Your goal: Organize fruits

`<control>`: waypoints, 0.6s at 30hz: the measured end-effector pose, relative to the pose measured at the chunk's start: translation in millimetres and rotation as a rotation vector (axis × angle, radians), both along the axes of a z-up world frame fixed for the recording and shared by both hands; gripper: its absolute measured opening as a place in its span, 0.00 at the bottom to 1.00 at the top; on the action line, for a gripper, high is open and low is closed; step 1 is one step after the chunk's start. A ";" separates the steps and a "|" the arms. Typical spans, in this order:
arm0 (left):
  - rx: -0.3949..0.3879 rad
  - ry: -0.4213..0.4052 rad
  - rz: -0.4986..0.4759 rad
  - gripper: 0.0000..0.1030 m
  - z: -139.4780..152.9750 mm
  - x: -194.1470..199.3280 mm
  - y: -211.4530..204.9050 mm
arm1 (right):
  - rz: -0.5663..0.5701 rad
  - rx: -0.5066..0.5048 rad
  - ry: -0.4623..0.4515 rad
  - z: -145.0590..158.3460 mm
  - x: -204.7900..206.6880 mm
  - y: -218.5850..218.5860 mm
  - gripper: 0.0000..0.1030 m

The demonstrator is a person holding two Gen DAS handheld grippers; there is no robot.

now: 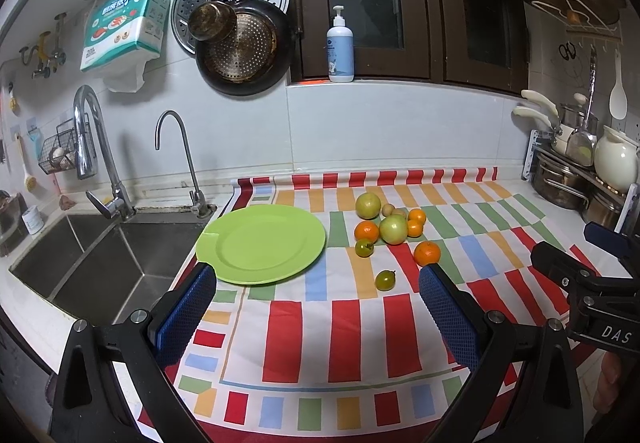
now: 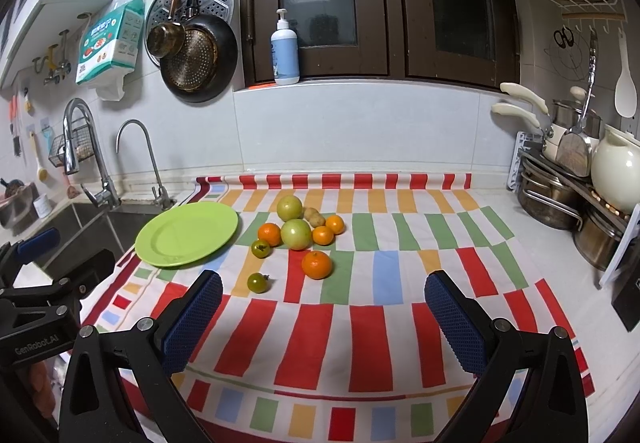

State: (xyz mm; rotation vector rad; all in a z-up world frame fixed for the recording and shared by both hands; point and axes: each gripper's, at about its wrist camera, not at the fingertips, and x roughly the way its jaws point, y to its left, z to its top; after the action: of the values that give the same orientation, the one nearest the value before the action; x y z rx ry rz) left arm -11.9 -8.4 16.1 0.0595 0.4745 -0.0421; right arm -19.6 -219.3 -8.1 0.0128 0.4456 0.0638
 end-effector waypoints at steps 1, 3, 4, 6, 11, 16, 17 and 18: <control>0.000 0.000 -0.001 1.00 -0.2 0.0 -0.2 | 0.000 0.000 0.000 -0.1 0.0 0.3 0.99; 0.000 0.001 0.000 1.00 -0.4 -0.1 -0.1 | 0.000 -0.001 0.002 -0.3 0.3 0.2 0.99; -0.001 0.001 -0.001 1.00 -0.6 -0.3 -0.2 | 0.000 0.000 0.003 -0.3 1.2 -0.9 0.99; 0.001 0.002 -0.003 1.00 -1.1 -0.6 -4.4 | 0.001 0.000 0.006 -0.9 2.7 -2.1 0.99; 0.001 0.013 -0.014 1.00 -2.8 6.9 -8.4 | 0.001 -0.003 0.015 -3.1 11.0 -2.6 0.99; 0.005 0.026 -0.032 1.00 -7.3 20.1 -7.3 | -0.002 -0.008 0.026 -6.0 19.5 -0.9 0.99; 0.009 0.029 -0.036 1.00 -8.5 22.4 -7.7 | -0.001 -0.010 0.029 -7.0 22.2 -1.1 0.99; 0.012 0.031 -0.042 1.00 -10.2 24.8 -8.9 | 0.001 -0.012 0.032 -8.0 24.8 -0.6 0.99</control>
State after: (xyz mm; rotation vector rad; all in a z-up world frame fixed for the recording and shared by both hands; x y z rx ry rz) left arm 12.8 -17.3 5.9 0.0807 0.5042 -0.0819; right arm 5.2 -220.0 -16.1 0.0018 0.4782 0.0620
